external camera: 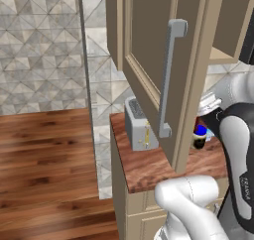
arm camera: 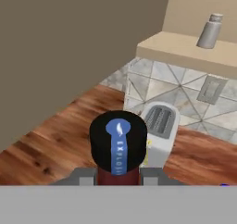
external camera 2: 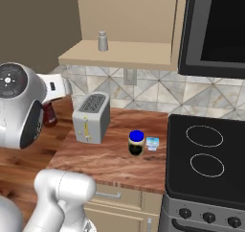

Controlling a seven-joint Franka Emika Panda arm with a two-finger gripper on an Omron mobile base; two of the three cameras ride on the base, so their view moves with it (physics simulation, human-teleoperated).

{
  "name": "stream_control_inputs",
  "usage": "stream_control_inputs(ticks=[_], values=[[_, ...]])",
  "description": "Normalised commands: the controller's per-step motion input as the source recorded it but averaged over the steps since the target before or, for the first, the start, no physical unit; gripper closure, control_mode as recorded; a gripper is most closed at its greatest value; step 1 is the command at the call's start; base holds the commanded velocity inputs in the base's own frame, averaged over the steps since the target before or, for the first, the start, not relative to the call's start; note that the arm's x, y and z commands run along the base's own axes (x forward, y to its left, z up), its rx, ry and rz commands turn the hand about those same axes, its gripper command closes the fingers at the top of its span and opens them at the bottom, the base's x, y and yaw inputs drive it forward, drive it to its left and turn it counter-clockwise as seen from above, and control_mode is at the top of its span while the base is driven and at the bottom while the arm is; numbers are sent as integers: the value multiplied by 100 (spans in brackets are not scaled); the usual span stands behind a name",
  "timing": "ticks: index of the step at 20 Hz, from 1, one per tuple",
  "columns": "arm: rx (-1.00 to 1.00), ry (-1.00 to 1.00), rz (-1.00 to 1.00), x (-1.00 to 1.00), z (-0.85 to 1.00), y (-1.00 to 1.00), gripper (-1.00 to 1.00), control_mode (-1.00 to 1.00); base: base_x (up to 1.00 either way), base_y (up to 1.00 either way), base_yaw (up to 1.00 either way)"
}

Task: There are various items on the counter. Only move the condiments/shakers into the cabinet.

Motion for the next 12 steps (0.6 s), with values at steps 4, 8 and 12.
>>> stream_control_inputs(ticks=[4,8,12], values=[[0,-7,0,-8,10,0,100,-100,0,0,0],[0,-36,-8,-26,68,-2,100,-100,0,0,0],[0,-44,-16,-6,58,0,100,-100,0,0,0]])
